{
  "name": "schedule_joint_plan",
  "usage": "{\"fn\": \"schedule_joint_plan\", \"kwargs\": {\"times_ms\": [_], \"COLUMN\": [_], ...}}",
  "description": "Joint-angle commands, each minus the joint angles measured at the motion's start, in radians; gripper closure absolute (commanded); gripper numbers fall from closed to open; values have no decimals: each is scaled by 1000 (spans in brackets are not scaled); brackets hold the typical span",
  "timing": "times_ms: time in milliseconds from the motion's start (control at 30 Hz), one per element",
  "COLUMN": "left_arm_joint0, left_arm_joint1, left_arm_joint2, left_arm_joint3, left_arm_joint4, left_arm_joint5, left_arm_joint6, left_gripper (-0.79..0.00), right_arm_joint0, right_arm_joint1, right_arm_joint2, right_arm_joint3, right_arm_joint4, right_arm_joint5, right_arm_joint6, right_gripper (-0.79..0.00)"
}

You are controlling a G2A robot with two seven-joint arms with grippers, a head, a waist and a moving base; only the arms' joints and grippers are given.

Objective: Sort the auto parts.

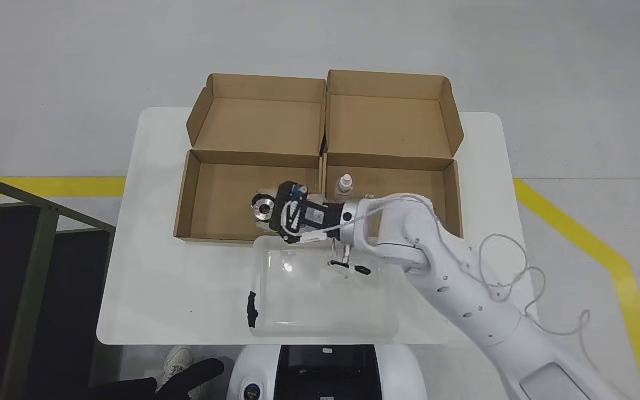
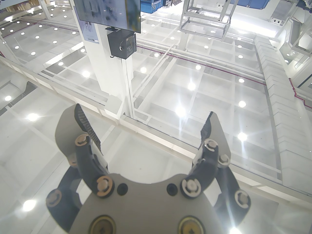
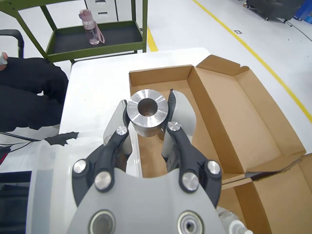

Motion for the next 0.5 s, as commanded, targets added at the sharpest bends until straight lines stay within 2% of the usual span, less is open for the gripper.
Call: {"fn": "schedule_joint_plan", "kwargs": {"times_ms": [0,467], "left_arm_joint0": [0,0], "left_arm_joint1": [0,0], "left_arm_joint2": [0,0], "left_arm_joint3": [0,0], "left_arm_joint4": [0,0], "left_arm_joint5": [0,0], "left_arm_joint6": [0,0], "left_gripper": [-785,-785], "right_arm_joint0": [14,89], "right_arm_joint1": [-3,-35], "right_arm_joint2": [-5,-50], "right_arm_joint3": [23,214], "right_arm_joint4": [-3,21], "right_arm_joint5": [9,66], "right_arm_joint6": [26,130], "right_gripper": [0,0]}}
